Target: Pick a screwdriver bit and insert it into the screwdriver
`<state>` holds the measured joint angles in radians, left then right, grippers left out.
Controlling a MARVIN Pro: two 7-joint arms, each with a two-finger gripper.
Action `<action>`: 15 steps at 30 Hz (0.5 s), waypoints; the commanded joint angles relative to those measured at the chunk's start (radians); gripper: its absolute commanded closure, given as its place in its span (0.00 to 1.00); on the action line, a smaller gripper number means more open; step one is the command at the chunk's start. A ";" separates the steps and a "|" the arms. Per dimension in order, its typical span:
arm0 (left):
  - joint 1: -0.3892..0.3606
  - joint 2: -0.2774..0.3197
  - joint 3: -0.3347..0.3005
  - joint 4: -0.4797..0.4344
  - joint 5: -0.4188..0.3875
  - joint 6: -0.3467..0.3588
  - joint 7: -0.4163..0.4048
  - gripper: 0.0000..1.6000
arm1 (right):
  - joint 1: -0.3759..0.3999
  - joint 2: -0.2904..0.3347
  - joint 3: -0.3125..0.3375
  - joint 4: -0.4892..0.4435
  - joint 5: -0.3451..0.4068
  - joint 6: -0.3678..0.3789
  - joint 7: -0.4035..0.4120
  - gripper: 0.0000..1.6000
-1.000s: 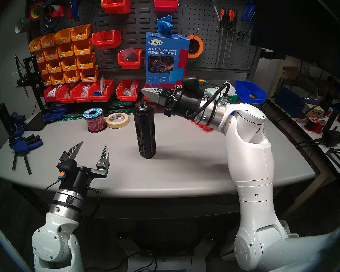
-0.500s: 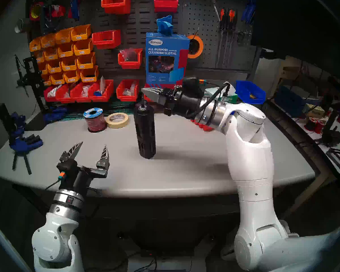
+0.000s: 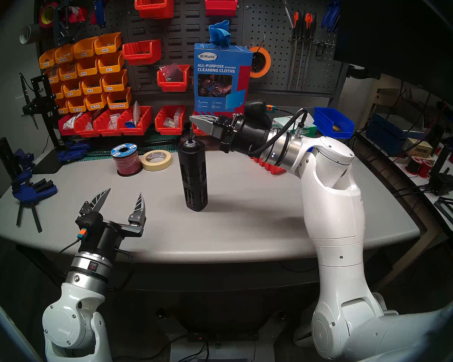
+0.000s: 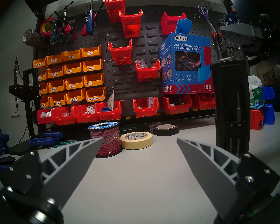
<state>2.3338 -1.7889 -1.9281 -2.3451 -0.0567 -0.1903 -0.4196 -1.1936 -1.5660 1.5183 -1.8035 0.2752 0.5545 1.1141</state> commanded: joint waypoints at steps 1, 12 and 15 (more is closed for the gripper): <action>-0.007 0.001 0.002 -0.033 -0.002 -0.008 0.000 0.00 | 0.034 -0.009 -0.006 -0.013 0.004 0.000 0.003 1.00; -0.009 -0.003 0.001 -0.032 -0.001 -0.008 -0.004 0.00 | 0.036 -0.009 -0.010 -0.011 0.003 -0.002 0.005 1.00; -0.009 -0.004 0.001 -0.033 -0.001 -0.008 -0.005 0.00 | 0.036 -0.007 -0.011 -0.013 0.000 0.003 0.004 1.00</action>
<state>2.3322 -1.7934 -1.9300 -2.3450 -0.0550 -0.1901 -0.4244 -1.1870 -1.5678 1.5088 -1.7937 0.2745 0.5529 1.1196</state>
